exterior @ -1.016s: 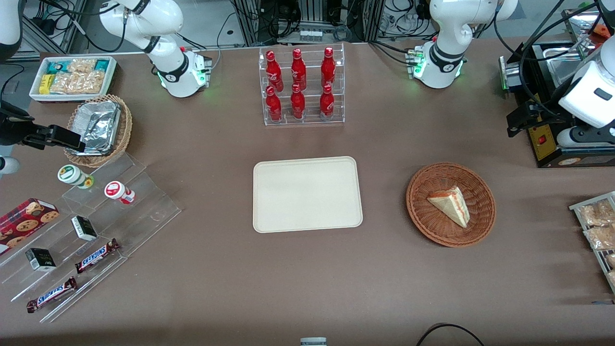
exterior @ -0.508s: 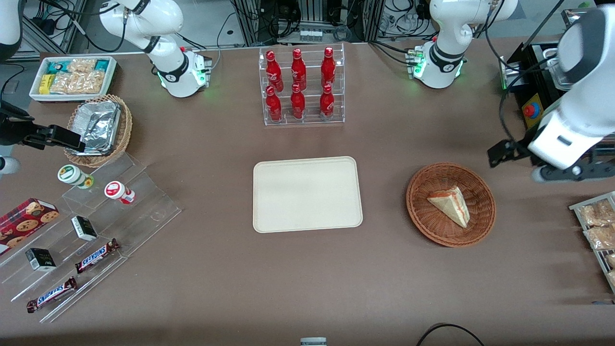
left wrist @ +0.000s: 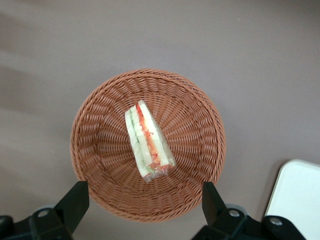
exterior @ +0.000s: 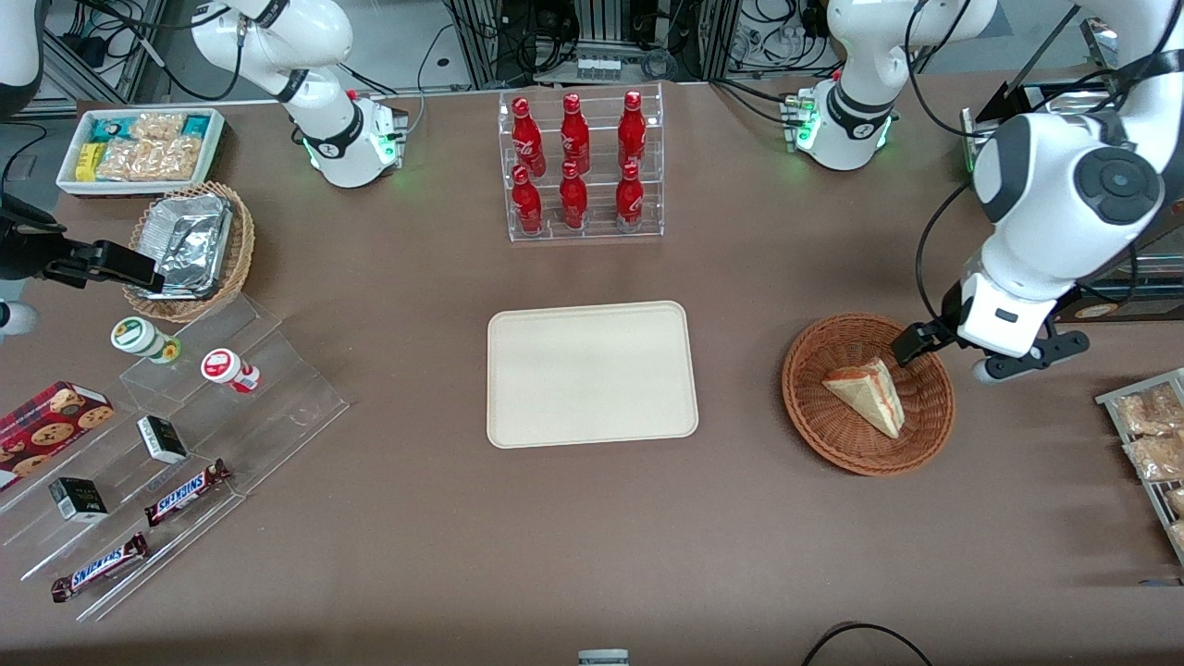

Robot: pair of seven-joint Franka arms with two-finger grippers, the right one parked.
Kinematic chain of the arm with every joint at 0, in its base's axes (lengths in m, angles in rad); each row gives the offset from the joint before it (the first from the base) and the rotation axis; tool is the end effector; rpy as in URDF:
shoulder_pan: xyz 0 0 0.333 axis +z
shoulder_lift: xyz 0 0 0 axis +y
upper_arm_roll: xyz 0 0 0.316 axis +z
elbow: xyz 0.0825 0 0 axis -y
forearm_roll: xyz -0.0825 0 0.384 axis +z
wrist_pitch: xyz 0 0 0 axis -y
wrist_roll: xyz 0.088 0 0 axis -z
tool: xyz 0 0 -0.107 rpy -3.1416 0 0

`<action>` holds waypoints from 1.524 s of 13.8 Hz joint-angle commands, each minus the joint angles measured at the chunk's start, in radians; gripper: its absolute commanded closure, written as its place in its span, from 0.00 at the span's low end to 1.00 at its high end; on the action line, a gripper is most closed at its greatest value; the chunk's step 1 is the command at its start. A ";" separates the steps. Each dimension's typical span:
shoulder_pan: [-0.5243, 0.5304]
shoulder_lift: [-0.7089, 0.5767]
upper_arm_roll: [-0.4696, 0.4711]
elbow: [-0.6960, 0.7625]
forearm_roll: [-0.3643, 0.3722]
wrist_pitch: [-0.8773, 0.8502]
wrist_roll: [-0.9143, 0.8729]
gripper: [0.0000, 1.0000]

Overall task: Place sandwich from basket to tray
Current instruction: 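Lower the open left gripper over the sandwich in the wicker basket, then close the left gripper on the wrapped sandwich's edge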

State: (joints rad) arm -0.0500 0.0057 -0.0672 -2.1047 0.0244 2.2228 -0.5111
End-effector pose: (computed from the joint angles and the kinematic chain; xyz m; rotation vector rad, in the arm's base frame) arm 0.5519 -0.0642 0.4256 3.0645 0.5897 0.1766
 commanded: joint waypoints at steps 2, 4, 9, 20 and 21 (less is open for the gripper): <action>-0.010 -0.067 0.004 -0.170 0.005 0.139 -0.164 0.00; -0.008 -0.063 0.004 -0.205 0.005 0.165 -0.170 0.00; -0.008 0.034 0.004 -0.236 0.005 0.314 -0.251 0.00; -0.010 0.175 0.003 -0.238 0.005 0.469 -0.267 0.00; -0.010 0.187 0.003 -0.238 0.005 0.494 -0.267 0.01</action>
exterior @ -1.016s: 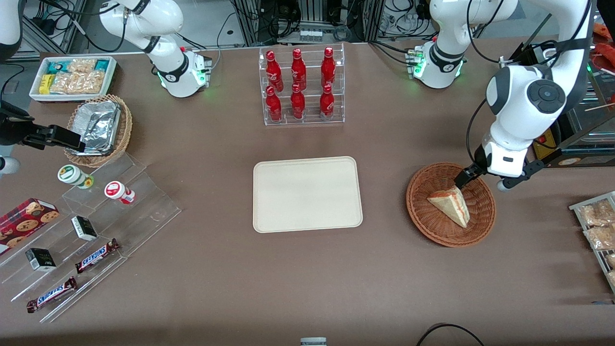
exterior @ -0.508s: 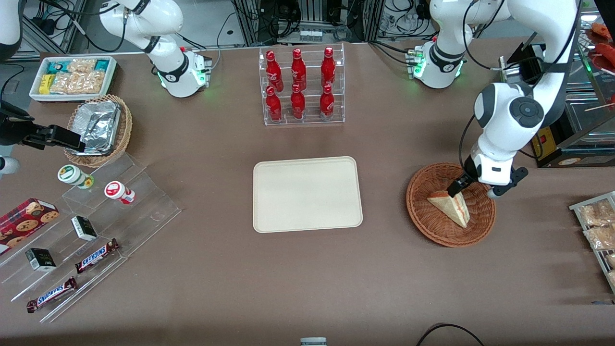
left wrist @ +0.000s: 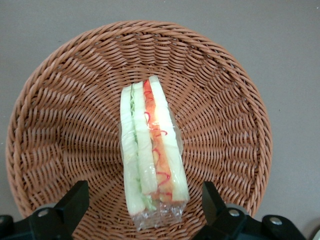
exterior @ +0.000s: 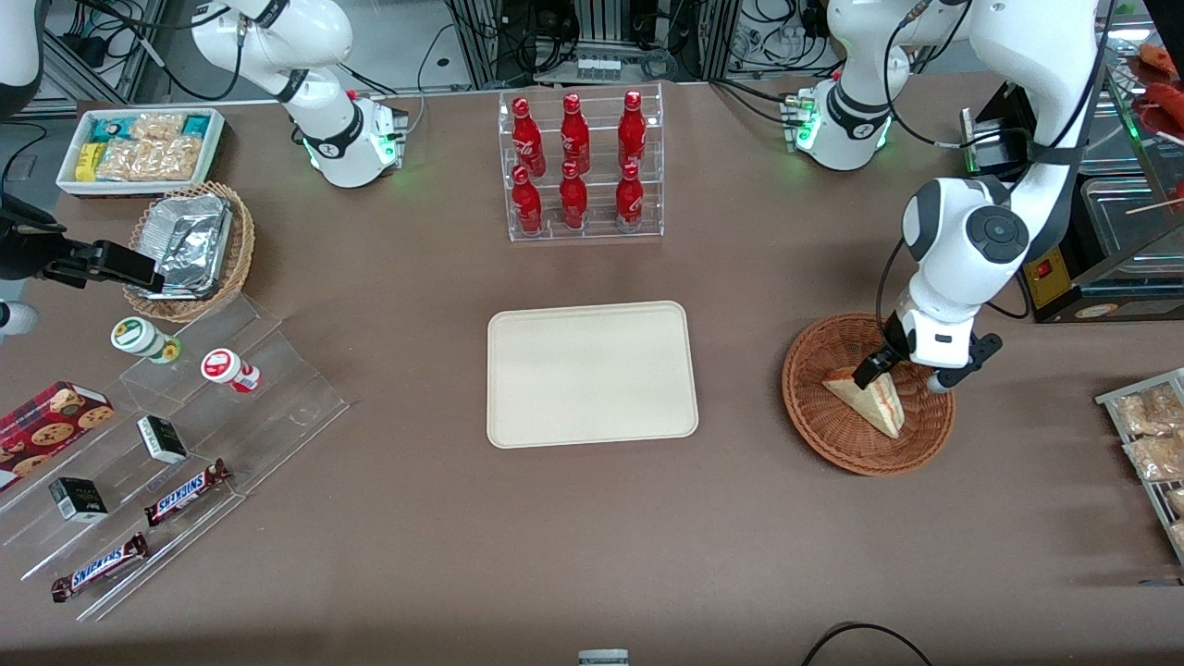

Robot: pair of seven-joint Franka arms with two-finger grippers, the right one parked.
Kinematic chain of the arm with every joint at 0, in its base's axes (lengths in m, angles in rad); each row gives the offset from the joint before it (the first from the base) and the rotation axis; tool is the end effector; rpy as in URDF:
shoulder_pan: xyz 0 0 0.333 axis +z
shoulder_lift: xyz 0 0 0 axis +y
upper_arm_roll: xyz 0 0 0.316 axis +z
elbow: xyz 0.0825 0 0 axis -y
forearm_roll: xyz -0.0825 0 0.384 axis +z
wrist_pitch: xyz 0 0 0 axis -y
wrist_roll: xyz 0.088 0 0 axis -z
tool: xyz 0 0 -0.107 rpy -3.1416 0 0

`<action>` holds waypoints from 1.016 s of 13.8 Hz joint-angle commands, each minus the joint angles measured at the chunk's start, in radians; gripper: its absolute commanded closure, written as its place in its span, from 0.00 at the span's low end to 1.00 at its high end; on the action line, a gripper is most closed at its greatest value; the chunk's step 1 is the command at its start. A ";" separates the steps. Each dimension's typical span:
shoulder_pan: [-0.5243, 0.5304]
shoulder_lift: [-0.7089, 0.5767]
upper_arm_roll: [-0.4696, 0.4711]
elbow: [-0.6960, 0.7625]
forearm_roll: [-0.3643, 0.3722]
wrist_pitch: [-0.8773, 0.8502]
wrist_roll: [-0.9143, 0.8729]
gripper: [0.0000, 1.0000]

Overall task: Place sandwich from basket to tray
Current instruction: 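Close the left gripper on the wrapped sandwich's edge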

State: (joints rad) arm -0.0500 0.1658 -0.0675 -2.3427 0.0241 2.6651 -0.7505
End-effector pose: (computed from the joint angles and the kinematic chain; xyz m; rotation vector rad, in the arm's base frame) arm 0.5271 -0.0630 0.2785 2.9256 0.9279 0.2202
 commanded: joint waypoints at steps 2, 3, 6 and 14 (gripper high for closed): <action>-0.011 0.052 0.002 0.006 0.004 0.070 -0.053 0.04; -0.011 0.060 0.002 0.006 0.004 0.087 -0.056 0.18; -0.011 0.072 0.002 0.014 0.010 0.095 -0.050 0.99; -0.011 -0.048 -0.028 0.127 0.019 -0.155 -0.024 1.00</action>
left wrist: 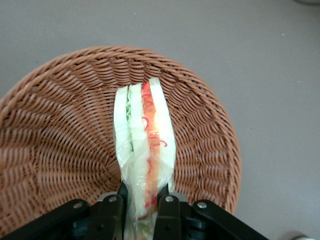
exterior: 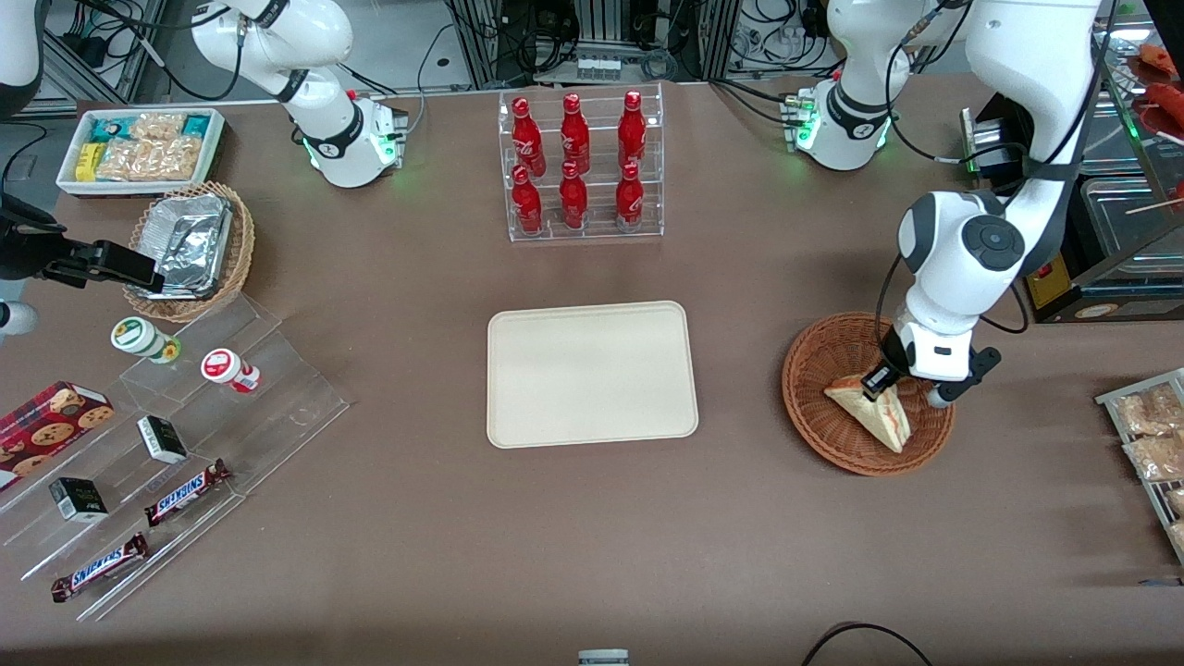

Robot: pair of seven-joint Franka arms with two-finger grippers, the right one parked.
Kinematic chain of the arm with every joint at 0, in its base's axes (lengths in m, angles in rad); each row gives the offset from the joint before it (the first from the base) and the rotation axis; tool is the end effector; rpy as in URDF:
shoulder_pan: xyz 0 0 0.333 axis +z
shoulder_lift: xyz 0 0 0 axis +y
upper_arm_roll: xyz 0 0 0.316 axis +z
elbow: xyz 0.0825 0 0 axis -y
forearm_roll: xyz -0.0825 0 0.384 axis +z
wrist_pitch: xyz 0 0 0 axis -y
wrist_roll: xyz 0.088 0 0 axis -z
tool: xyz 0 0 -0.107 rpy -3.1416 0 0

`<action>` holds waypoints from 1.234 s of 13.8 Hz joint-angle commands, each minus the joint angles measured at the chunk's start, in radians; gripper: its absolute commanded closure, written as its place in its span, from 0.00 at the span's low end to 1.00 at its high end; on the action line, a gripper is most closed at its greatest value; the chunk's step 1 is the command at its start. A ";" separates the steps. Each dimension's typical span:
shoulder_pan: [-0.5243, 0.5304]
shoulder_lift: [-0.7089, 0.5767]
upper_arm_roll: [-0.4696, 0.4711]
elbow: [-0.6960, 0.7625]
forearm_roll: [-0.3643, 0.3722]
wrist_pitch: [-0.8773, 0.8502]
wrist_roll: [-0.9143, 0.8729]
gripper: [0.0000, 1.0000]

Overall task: Place sandwich from basket to tray
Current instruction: 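Close the left gripper on the wrapped sandwich's edge, then lift the sandwich and carry it with the left gripper over the cream tray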

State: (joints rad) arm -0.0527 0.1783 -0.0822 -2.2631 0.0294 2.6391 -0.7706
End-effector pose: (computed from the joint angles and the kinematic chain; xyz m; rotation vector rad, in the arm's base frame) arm 0.5500 -0.0751 0.3016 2.9022 0.9202 0.2741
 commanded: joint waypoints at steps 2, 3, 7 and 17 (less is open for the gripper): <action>-0.009 -0.053 -0.066 0.176 0.032 -0.316 -0.006 1.00; -0.010 -0.046 -0.091 0.229 0.056 -0.370 -0.007 1.00; -0.010 0.012 -0.229 0.353 0.064 -0.481 -0.018 1.00; -0.301 0.231 -0.344 0.543 0.210 -0.484 -0.251 1.00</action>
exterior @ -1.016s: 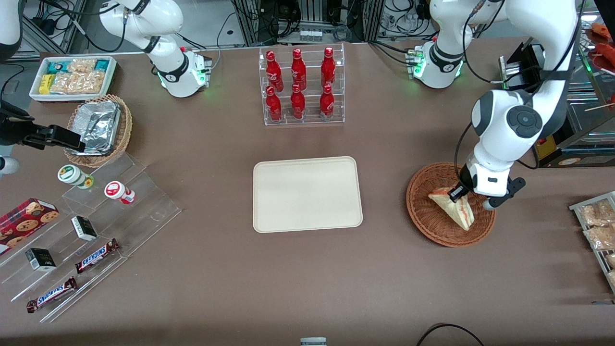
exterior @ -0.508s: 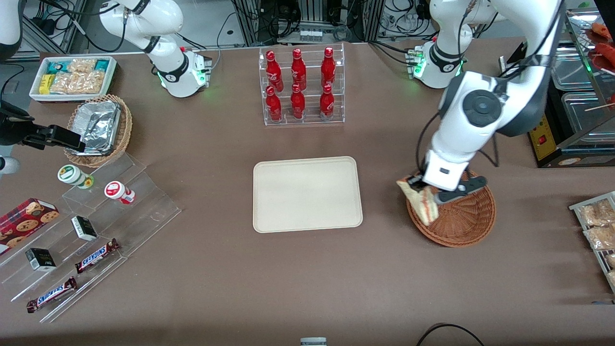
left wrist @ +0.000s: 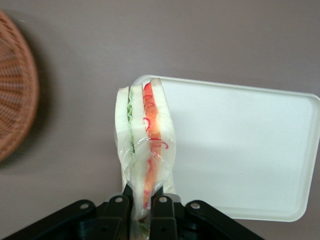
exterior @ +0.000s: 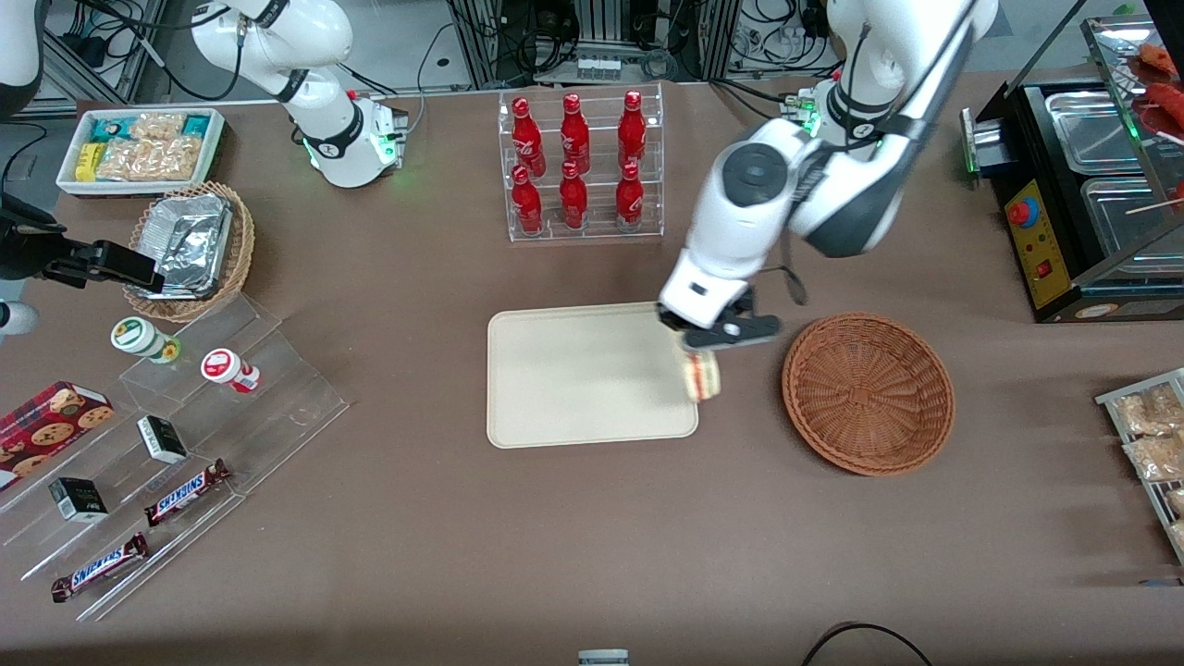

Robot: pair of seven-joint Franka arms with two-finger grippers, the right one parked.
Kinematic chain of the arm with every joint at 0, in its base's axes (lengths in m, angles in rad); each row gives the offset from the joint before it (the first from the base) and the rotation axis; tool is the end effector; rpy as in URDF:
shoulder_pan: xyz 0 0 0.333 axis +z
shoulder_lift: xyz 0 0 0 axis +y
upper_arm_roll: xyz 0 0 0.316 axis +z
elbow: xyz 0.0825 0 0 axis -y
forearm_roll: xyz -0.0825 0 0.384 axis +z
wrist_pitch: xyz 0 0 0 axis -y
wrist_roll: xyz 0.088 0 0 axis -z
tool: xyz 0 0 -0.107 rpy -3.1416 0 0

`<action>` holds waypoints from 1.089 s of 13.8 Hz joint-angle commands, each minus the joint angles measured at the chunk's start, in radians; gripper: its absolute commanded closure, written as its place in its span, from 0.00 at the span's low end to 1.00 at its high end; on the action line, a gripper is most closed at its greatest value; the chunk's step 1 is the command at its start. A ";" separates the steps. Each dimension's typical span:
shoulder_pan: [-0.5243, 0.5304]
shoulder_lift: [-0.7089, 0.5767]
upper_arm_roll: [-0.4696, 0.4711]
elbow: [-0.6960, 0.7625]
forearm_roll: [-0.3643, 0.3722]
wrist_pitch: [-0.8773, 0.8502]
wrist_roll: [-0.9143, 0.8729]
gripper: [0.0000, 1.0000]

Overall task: Place sandwich from basket to tray
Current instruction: 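Lift the sandwich and carry it with the left gripper over the cream tray, then lower the sandwich onto the tray and open the left gripper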

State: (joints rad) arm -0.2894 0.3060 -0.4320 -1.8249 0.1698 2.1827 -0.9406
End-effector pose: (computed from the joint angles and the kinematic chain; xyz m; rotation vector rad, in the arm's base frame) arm 0.4932 -0.4008 0.3892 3.0809 0.2317 0.1068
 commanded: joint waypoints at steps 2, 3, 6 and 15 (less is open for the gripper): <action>-0.120 0.186 0.006 0.163 0.126 -0.026 -0.118 1.00; -0.135 0.217 0.006 0.183 0.145 -0.024 -0.119 1.00; -0.186 0.301 0.006 0.223 0.192 -0.014 -0.124 1.00; -0.246 0.441 0.013 0.325 0.249 0.084 -0.148 1.00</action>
State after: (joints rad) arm -0.5104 0.7193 -0.4316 -1.5344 0.3926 2.2409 -1.0500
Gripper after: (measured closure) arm 0.850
